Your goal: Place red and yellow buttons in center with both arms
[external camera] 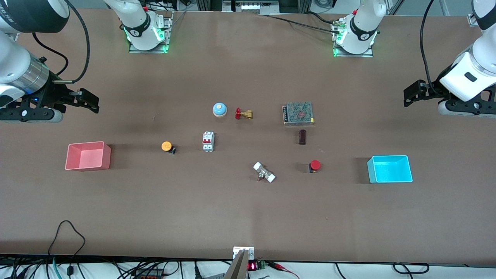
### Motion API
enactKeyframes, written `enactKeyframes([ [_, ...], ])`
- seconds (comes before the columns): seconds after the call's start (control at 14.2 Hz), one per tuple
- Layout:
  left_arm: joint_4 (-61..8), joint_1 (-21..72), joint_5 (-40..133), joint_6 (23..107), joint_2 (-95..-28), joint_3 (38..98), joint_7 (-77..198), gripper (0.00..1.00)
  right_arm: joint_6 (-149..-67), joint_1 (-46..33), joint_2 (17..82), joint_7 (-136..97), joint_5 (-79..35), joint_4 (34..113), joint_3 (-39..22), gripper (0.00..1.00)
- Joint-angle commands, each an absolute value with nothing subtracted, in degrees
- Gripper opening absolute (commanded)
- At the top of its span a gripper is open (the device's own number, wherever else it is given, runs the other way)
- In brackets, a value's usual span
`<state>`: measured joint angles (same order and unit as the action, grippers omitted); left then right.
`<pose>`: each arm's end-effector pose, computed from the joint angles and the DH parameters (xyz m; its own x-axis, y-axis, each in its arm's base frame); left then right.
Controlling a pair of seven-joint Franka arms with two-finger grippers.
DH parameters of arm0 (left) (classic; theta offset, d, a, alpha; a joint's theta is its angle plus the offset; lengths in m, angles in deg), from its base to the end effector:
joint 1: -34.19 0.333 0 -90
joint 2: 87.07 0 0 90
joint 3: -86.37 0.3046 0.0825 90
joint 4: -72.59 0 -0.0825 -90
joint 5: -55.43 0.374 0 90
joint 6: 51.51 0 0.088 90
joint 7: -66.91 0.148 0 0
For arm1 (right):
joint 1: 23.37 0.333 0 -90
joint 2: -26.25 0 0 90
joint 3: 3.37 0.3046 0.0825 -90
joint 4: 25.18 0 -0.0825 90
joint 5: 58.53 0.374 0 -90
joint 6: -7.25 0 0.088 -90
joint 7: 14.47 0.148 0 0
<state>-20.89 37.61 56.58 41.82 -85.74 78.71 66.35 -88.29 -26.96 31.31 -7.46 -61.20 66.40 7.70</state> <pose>0.5520 -0.0374 0.5364 0.9975 -0.0654 -0.0255 -0.0658 -0.9977 -0.0172 0.5713 0.0649 0.5191 0.9998 0.0123 -0.0139 0.0127 -0.9994 0.0313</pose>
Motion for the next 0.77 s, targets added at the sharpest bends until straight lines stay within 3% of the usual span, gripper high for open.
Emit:
enactKeyframes([
  [0.0,-20.0,36.9,56.1,41.7,-85.7,79.2,67.8,1.0,-87.1,-27.1,32.1,-8.2,-60.8,64.7,7.9,1.0],
  [0.7,-21.6,32.7,56.2,42.4,-86.9,83.5,67.9,1.0,-86.9,-27.2,32.1,-8.1,-60.8,64.7,7.9,1.0],
])
